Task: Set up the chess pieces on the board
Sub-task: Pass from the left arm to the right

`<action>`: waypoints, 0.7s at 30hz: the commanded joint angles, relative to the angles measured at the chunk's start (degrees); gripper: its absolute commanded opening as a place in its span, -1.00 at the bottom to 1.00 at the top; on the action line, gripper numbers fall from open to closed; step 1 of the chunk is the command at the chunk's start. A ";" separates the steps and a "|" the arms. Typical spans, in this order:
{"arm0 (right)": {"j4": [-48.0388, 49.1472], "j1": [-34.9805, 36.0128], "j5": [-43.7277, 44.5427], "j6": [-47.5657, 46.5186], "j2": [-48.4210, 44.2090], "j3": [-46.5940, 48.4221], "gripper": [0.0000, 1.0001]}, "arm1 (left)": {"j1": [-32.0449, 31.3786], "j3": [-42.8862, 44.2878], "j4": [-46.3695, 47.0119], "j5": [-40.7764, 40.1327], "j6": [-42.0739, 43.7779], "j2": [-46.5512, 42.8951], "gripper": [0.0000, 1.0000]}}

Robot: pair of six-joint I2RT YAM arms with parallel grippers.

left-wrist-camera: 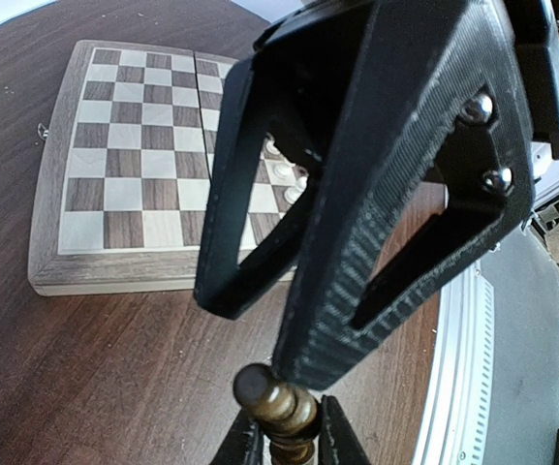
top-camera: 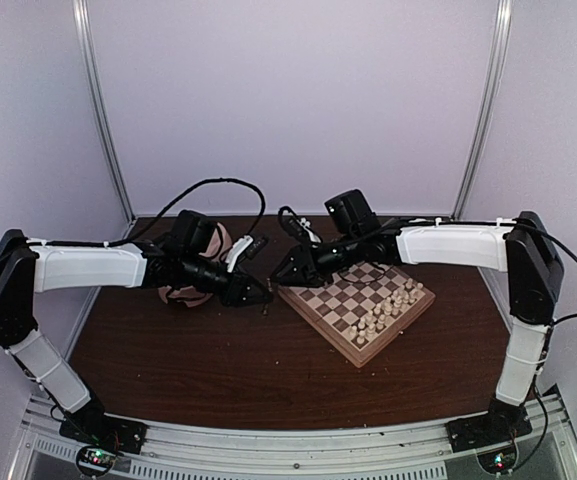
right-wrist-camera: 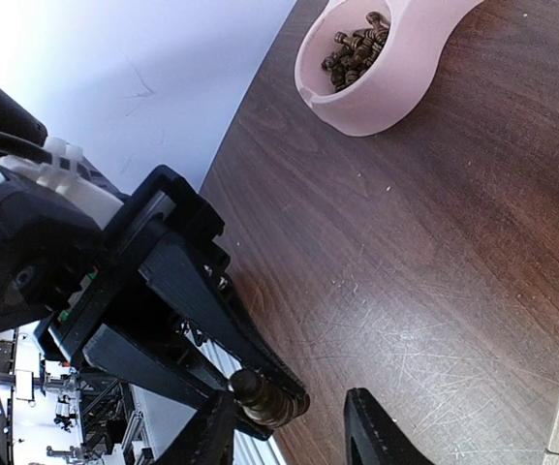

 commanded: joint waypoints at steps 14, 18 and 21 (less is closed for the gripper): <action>-3.97 1.65 -1.10 -3.45 1.80 4.89 -0.36 | -0.33 1.39 1.25 0.81 2.06 0.81 -0.67; -6.65 2.16 -0.50 -5.26 2.50 6.22 -0.42 | -0.33 1.63 0.72 0.19 2.35 0.85 -0.67; -6.91 2.35 -0.49 -5.42 2.58 6.39 -0.62 | -0.33 1.82 0.43 0.10 2.58 0.84 -0.67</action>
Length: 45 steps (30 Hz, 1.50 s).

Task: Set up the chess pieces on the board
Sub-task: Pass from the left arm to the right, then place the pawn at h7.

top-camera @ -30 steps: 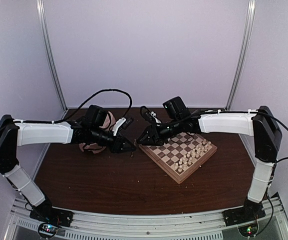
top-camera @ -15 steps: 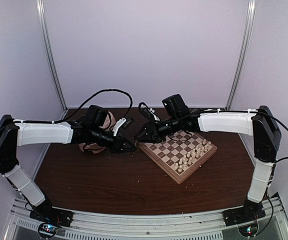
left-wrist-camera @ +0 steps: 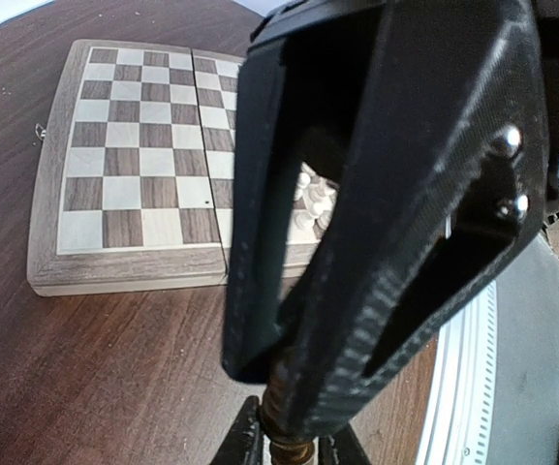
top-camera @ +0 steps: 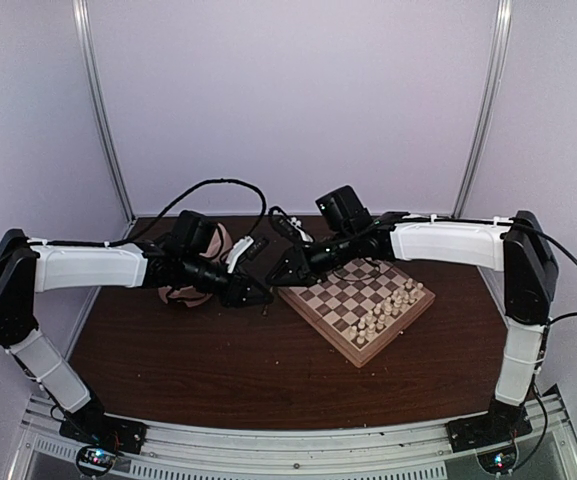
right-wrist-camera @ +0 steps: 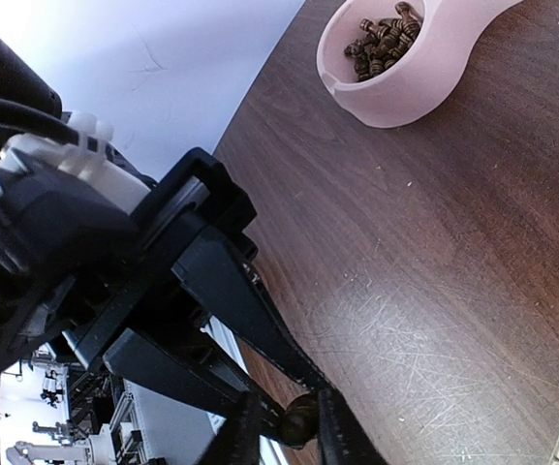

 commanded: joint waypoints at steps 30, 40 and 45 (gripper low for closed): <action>-10.88 -9.45 48.15 -24.21 -3.11 2.43 -0.79 | -0.42 -1.44 -2.78 -12.42 1.60 -3.17 -0.69; -4.47 -17.26 44.13 -19.78 3.13 2.49 -0.80 | -0.42 -2.19 -3.23 -13.36 1.37 -4.00 -0.69; -1.27 -20.02 42.43 -18.28 6.47 2.55 -0.77 | -0.42 -1.41 -4.24 -13.69 1.10 -4.03 -0.69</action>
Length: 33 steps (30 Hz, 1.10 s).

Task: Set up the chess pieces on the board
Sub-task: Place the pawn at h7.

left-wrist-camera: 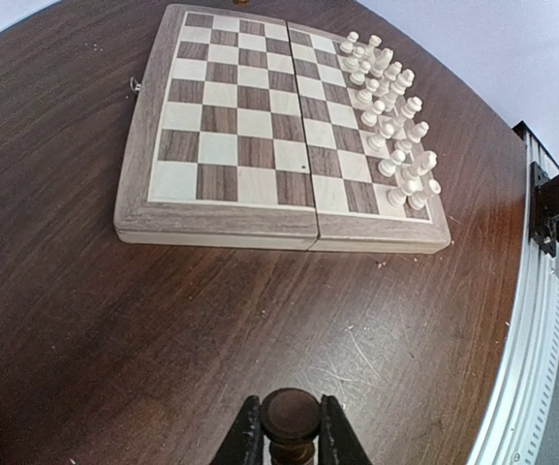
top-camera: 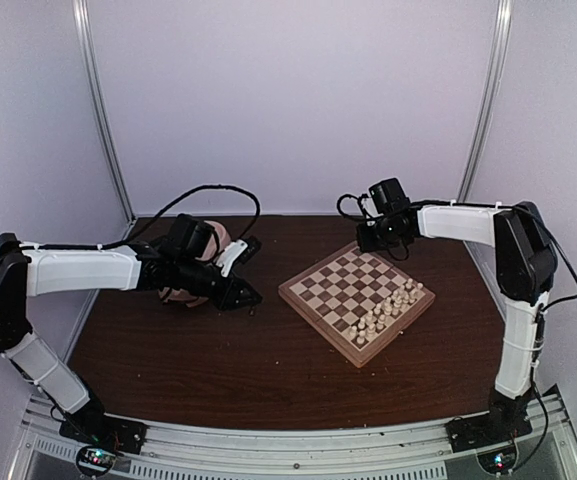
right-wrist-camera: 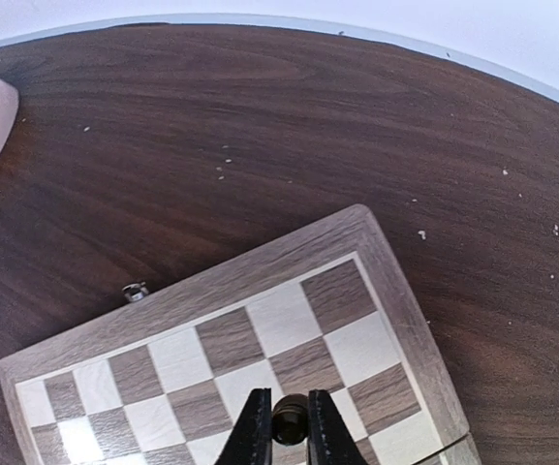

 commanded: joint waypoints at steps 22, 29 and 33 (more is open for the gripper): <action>8.84 -2.56 4.48 0.88 7.64 0.57 -0.72 | -0.19 1.78 -1.47 -0.79 -0.25 -0.53 -0.71; 8.79 -2.92 4.51 1.06 8.11 0.48 -0.73 | -0.17 2.22 -1.58 -0.68 -0.17 -0.10 -0.71; 8.76 -3.23 4.51 1.14 8.11 -0.02 -0.73 | -0.19 2.22 -1.56 -0.66 -0.21 0.00 -0.71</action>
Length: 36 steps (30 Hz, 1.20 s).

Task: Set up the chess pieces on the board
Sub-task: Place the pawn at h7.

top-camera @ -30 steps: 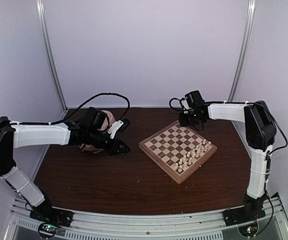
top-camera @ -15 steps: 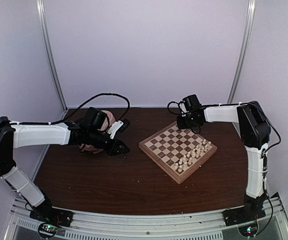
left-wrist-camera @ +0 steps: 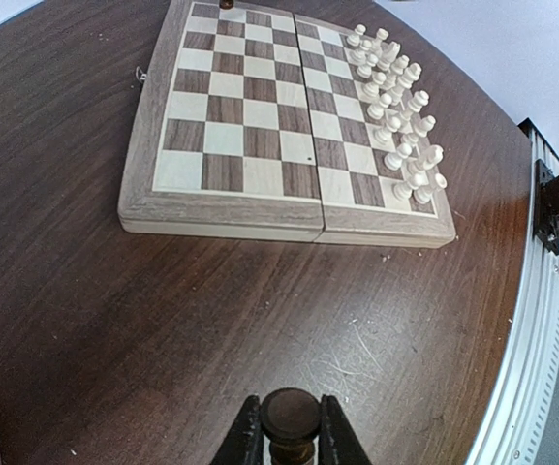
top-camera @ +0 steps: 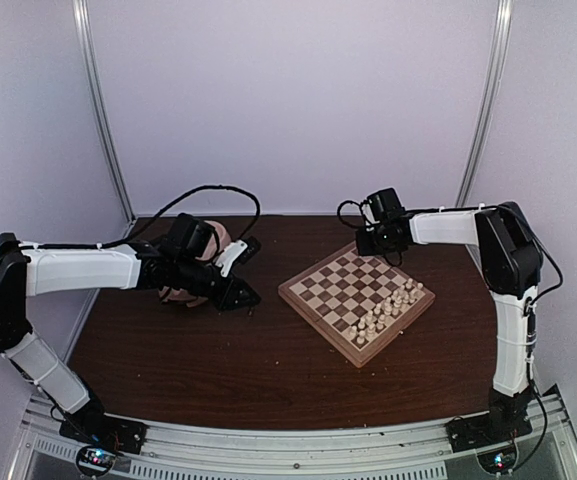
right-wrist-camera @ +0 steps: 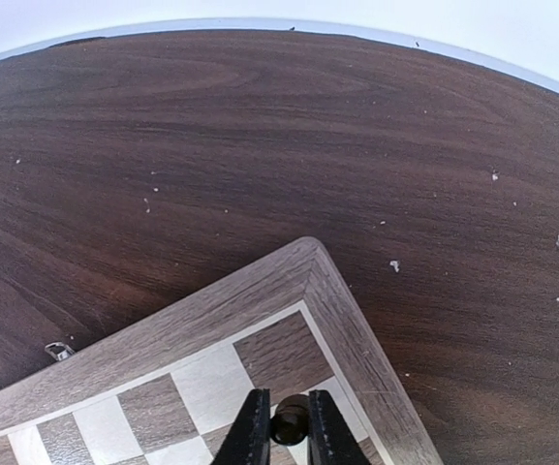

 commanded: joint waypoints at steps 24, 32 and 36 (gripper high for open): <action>0.97 -1.07 1.15 0.32 1.53 -1.72 -0.46 | -0.19 1.92 0.65 0.31 -0.81 0.79 -0.71; 1.18 -1.18 1.41 0.01 0.16 -2.48 -0.66 | -0.20 2.01 0.60 0.43 -0.97 0.81 -0.71; 1.53 -1.17 1.41 0.06 -0.68 -3.18 -0.68 | -0.20 2.01 0.62 0.56 -1.11 0.77 -0.71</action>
